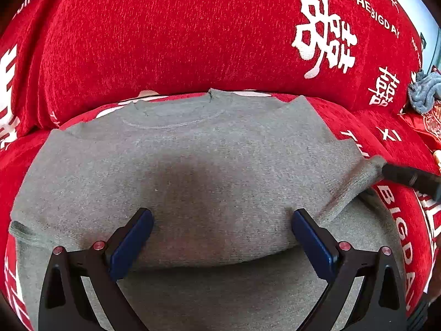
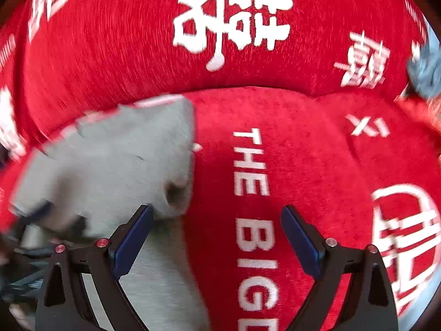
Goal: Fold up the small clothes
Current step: 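Open the left gripper and withdraw it from the folded sleeve, then move both open grippers over the sweater toward its hem edge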
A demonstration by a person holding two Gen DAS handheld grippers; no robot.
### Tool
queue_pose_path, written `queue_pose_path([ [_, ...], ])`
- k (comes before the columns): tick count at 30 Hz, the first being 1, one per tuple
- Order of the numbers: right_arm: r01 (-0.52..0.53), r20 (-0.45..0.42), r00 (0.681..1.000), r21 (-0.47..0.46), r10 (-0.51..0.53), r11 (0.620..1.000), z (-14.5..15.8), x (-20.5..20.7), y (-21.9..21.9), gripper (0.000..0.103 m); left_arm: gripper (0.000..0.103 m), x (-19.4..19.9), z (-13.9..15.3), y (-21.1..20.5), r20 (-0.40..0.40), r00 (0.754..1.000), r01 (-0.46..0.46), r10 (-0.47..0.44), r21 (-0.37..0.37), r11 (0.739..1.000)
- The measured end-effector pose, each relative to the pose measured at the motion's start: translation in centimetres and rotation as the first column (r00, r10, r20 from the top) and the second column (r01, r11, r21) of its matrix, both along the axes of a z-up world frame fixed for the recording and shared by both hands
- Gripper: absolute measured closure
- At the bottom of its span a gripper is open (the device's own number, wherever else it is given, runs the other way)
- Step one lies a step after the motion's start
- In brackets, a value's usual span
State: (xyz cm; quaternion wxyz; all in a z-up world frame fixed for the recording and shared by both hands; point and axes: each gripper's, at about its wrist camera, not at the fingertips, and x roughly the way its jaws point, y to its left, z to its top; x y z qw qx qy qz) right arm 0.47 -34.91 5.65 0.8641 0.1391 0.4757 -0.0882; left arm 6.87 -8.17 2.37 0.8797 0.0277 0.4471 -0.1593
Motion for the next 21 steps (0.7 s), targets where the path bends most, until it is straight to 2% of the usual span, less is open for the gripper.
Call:
queue_pose_path([
  [3,-0.009,0.06,0.998,0.209,-0.004,0.978,0.1,0.9,-1.5,0.013,0.002,-0.1,0.0,0.1,0.002,1.0,-0.002,0.002,-0.008,1.0],
  [4,-0.011,0.065,0.998,0.274,-0.007,0.962,-0.1,1.4,-2.0,0.019,0.002,-0.1,0.0,0.1,0.002,1.0,-0.003,0.003,-0.009,1.0],
  [5,0.0,0.049,0.999,0.306,-0.016,0.952,-0.5,2.0,-2.2,0.023,0.002,-0.1,0.0,0.1,0.002,1.0,-0.003,0.004,-0.009,1.0],
  [7,0.015,0.001,1.0,0.315,-0.016,0.949,-1.5,3.3,-1.9,0.042,0.002,0.0,-0.1,0.1,0.001,1.0,-0.003,0.003,-0.007,1.0],
  [9,-0.001,-0.039,0.999,0.34,0.015,0.94,-2.5,4.4,-1.5,0.052,0.002,0.0,-0.1,0.1,0.001,1.0,-0.003,0.003,-0.009,1.0],
  [10,-0.017,-0.053,0.998,0.35,0.038,0.937,-3.1,5.0,-1.0,0.065,0.002,0.0,-0.1,0.2,0.0,1.0,-0.004,0.004,-0.012,1.0],
  [12,-0.054,-0.049,0.996,0.314,0.073,0.948,-3.2,5.5,-0.1,0.087,0.002,0.0,-0.1,0.3,-0.001,1.0,-0.004,0.004,-0.018,1.0],
  [13,-0.082,-0.027,0.995,0.265,0.093,0.961,-2.8,5.4,0.6,0.092,0.002,0.0,-0.1,0.3,-0.001,1.0,-0.005,0.005,-0.022,1.0],
  [15,-0.13,0.033,0.991,0.161,0.126,0.978,-1.4,5.0,1.8,0.093,0.002,-0.1,0.0,0.5,0.002,1.0,-0.011,0.011,-0.038,0.999],
  [18,-0.184,0.145,0.974,0.038,0.176,0.982,1.0,4.4,3.0,0.094,0.002,0.0,0.0,1.1,0.002,1.0,-0.031,0.031,-0.07,0.997],
  [20,-0.208,0.176,0.961,-0.057,0.215,0.976,1.5,4.7,3.8,0.094,0.002,0.1,-0.1,1.5,-0.004,0.999,-0.044,0.044,-0.085,0.995],
  [21,-0.211,0.174,0.957,-0.12,0.23,0.97,1.1,5.0,4.3,0.098,0.002,0.2,-0.2,1.5,-0.008,0.999,-0.049,0.049,-0.083,0.995],
])
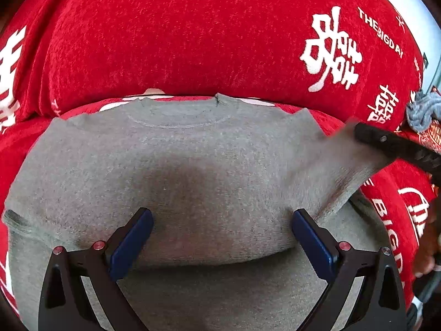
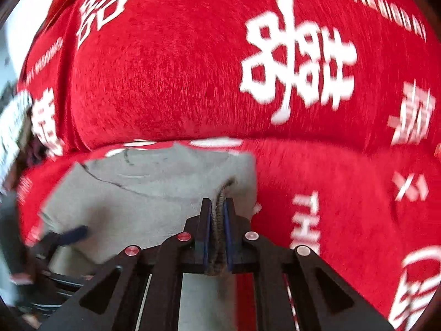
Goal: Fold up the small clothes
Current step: 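Move both open grippers over the sweater toward its hem edge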
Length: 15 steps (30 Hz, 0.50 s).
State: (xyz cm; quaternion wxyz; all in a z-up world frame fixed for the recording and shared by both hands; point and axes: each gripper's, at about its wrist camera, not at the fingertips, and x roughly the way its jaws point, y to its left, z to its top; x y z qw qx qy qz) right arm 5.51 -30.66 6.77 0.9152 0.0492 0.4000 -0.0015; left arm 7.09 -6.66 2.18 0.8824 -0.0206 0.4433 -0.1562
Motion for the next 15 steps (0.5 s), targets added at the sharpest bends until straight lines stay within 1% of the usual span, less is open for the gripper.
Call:
queue_pose_path([
  [1,0.003,-0.01,1.0,-0.027,-0.004,1.0,-0.5,0.5,0.0,0.098,0.002,0.1,0.0,-0.1,-0.001,1.0,-0.002,0.002,0.003,1.0],
  [4,0.034,-0.102,0.994,-0.066,-0.04,0.997,-3.7,1.7,-1.4,0.098,0.002,0.0,-0.1,-0.3,0.0,1.0,0.0,0.0,0.02,1.0],
  [5,0.05,-0.127,0.99,-0.069,-0.058,0.996,-4.2,1.6,-1.9,0.098,0.002,0.0,-0.1,-0.3,0.0,1.0,0.001,-0.001,0.02,1.0],
  [6,0.071,-0.139,0.988,-0.026,-0.074,0.997,-4.2,1.1,-2.7,0.098,0.002,0.1,0.0,-0.2,-0.005,1.0,0.001,-0.001,0.017,1.0],
  [8,0.111,-0.112,0.988,0.06,-0.104,0.992,-3.0,-0.1,-3.7,0.097,0.002,0.2,0.2,-0.1,-0.022,1.0,-0.002,0.003,0.023,1.0],
  [9,0.123,-0.084,0.99,0.075,-0.116,0.99,-2.1,-0.7,-3.9,0.097,0.002,0.3,0.5,0.0,-0.027,1.0,-0.003,0.003,0.028,1.0],
  [11,0.114,-0.019,0.993,0.058,-0.113,0.992,-0.1,-2.0,-3.2,0.093,0.002,0.4,1.2,0.8,-0.017,1.0,-0.02,0.02,0.02,1.0],
  [12,0.086,0.006,0.996,0.056,-0.086,0.995,0.7,-2.5,-2.4,0.082,0.002,0.6,1.5,1.4,-0.011,0.999,-0.038,0.038,0.021,0.999],
  [13,0.057,0.009,0.998,0.062,-0.057,0.996,1.1,-2.6,-1.6,0.059,0.002,0.9,1.7,2.0,-0.007,0.998,-0.054,0.054,0.027,0.998],
  [15,-0.001,-0.011,1.0,0.098,0.002,0.995,0.9,-2.4,-0.1,0.031,0.002,1.7,1.6,4.0,-0.009,0.995,-0.103,0.103,0.058,0.993],
])
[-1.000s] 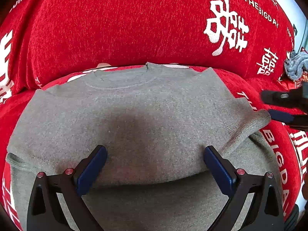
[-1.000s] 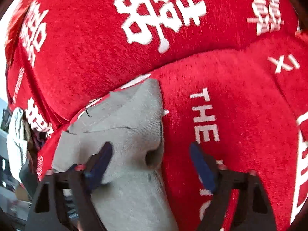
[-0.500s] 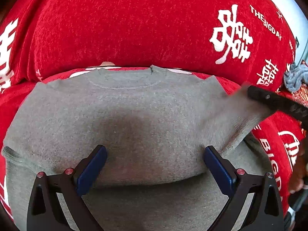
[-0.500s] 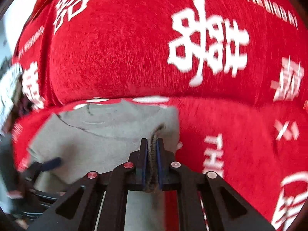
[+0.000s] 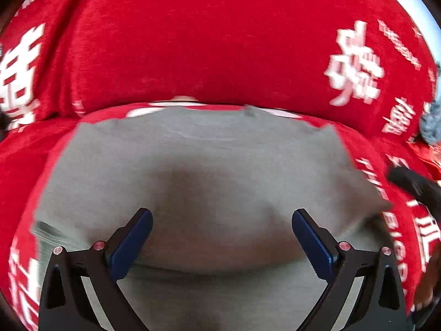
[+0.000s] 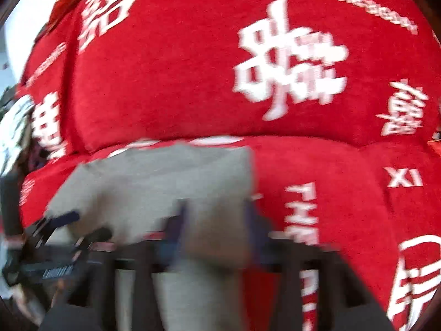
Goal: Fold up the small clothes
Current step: 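Move both open grippers over the sweater toward its hem edge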
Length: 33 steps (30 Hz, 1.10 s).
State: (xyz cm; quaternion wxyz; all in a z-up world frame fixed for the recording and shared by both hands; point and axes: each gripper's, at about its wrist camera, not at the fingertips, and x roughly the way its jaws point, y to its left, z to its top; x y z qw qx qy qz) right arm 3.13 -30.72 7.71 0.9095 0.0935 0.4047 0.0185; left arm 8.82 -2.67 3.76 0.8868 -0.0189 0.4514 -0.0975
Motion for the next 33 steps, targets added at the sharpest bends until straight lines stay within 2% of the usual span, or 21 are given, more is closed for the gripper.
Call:
queue_pose_path([
  [3,-0.053,-0.027,0.998,0.026,0.054,0.998,-1.6,0.4,2.0,0.031,0.002,1.3,-0.4,4.4,-0.031,0.995,-0.091,0.09,-0.016,0.996],
  [6,0.01,-0.135,0.991,-0.02,-0.013,1.0,-5.0,2.0,1.7,0.033,0.002,3.1,-1.9,8.9,-0.101,0.977,-0.191,0.186,-0.04,0.981],
  [7,0.045,-0.142,0.989,-0.037,-0.05,0.998,-5.5,2.0,1.3,0.032,0.002,3.5,-2.4,9.7,-0.118,0.976,-0.19,0.183,-0.048,0.981],
  [8,0.088,-0.145,0.985,-0.059,-0.096,0.994,-5.7,2.0,0.7,0.032,0.002,3.3,-2.0,9.9,-0.096,0.983,-0.163,0.157,-0.058,0.985],
  [10,0.112,-0.187,0.977,0.042,-0.102,0.993,-5.9,2.0,-0.7,0.032,0.002,3.1,-1.3,9.7,-0.089,0.988,-0.132,0.127,-0.046,0.99],
  [11,0.117,-0.171,0.98,0.077,-0.103,0.99,-5.5,1.7,-1.2,0.032,0.002,3.2,-0.8,9.7,-0.08,0.991,-0.109,0.104,-0.071,0.991],
  [14,0.125,-0.088,0.989,0.054,-0.12,0.991,-3.3,1.6,-1.7,0.031,0.002,4.6,0.3,10.1,-0.069,0.993,-0.107,0.097,-0.153,0.982],
  [17,0.093,-0.077,0.993,0.054,-0.089,0.994,-2.2,3.6,-1.3,0.031,0.002,7.8,-0.3,10.7,-0.138,0.986,-0.118,0.091,-0.203,0.972],
  [20,0.053,-0.144,0.989,0.081,-0.041,0.995,-3.5,7.1,-0.5,0.031,0.002,11.4,-3.0,11.5,-0.271,0.954,-0.173,0.127,-0.151,0.973],
  [22,0.096,-0.228,0.971,0.081,-0.076,0.992,-5.4,8.8,-0.6,0.032,0.002,12.4,-3.3,11.1,-0.237,0.961,-0.163,0.142,-0.07,0.984],
  [23,0.137,-0.293,0.949,0.06,-0.114,0.989,-7.0,9.7,-1.1,0.032,0.002,12.8,-3.6,10.7,-0.239,0.961,-0.151,0.141,-0.023,0.988],
  [25,0.145,-0.241,0.961,0.029,-0.134,0.989,-7.2,10.0,-1.3,0.031,0.002,13.0,-4.1,9.7,-0.217,0.967,-0.118,0.132,0.073,0.99],
  [27,0.142,-0.267,0.953,-0.014,-0.14,0.99,-7.2,10.5,-0.8,0.031,0.002,12.6,-4.0,9.0,-0.195,0.972,-0.106,0.128,0.12,0.987],
  [29,0.151,-0.246,0.956,-0.049,-0.159,0.987,-6.0,9.6,0.0,0.03,0.002,11.2,-3.1,8.9,-0.164,0.975,-0.132,0.15,0.115,0.985],
  [31,0.125,-0.182,0.974,-0.052,-0.132,0.991,-4.3,7.5,1.4,0.03,0.002,8.9,-1.9,8.7,-0.114,0.983,-0.139,0.146,0.067,0.988],
  [33,0.084,-0.14,0.986,-0.076,-0.094,0.994,-3.3,5.2,3.2,0.03,0.002,5.8,-1.0,8.2,-0.059,0.988,-0.135,0.139,0.065,0.989],
])
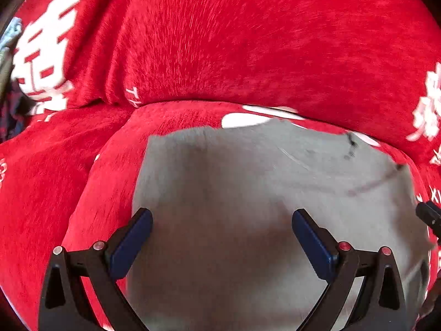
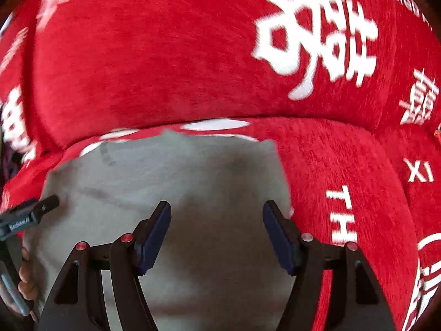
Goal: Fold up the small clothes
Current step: 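Move both open grippers over the sweater toward its hem edge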
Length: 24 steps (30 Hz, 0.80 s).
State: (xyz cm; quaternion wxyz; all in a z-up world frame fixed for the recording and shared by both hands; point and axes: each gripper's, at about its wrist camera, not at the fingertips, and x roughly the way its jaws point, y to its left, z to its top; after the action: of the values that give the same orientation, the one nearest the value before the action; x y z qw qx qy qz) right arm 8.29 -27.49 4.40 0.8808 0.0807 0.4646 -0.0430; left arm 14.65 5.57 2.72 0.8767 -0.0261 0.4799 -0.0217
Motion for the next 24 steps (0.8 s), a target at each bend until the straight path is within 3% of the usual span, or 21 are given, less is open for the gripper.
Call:
queue_pose_path([
  [3,-0.035,0.019,0.999,-0.024,0.035,0.999,0.1,-2.9,2.4,0.03,0.002,-4.2,0.0,-1.4,0.045,0.998,0.04,-0.042,0.038,0.998],
  [6,-0.064,-0.024,0.998,-0.054,0.063,0.996,-1.6,-4.0,4.3,0.031,0.002,-6.0,-0.4,-2.8,0.047,0.998,0.045,-0.051,0.106,0.993],
  [9,-0.063,0.022,0.997,-0.172,0.068,0.983,-1.4,-5.8,5.9,0.03,0.002,-7.1,0.2,-2.7,0.044,0.999,0.02,-0.025,0.104,0.994],
  [13,-0.035,0.083,0.996,-0.106,0.044,0.994,0.1,-8.7,5.9,0.029,0.002,-10.0,-0.1,-2.5,0.041,0.999,0.025,-0.027,0.054,0.998],
  [15,-0.071,0.039,0.996,-0.111,0.076,0.991,-1.0,-9.2,7.0,0.029,0.001,-10.9,-1.4,-2.8,0.011,0.999,0.033,-0.034,0.057,0.998],
  [17,-0.1,-0.013,0.995,-0.11,0.099,0.989,-2.8,-9.8,7.9,0.029,0.001,-11.5,-1.5,-2.9,0.032,0.999,0.023,-0.025,0.061,0.998],
  [18,-0.092,0.039,0.994,-0.133,0.098,0.987,-2.8,-10.3,8.1,0.026,0.001,-11.6,-1.5,-3.0,0.024,0.999,0.031,-0.033,0.056,0.998],
  [24,-0.082,0.042,0.995,-0.143,0.089,0.986,-3.2,-11.6,8.6,0.025,0.001,-14.3,-1.5,-3.0,0.065,0.997,0.048,-0.052,0.061,0.997],
])
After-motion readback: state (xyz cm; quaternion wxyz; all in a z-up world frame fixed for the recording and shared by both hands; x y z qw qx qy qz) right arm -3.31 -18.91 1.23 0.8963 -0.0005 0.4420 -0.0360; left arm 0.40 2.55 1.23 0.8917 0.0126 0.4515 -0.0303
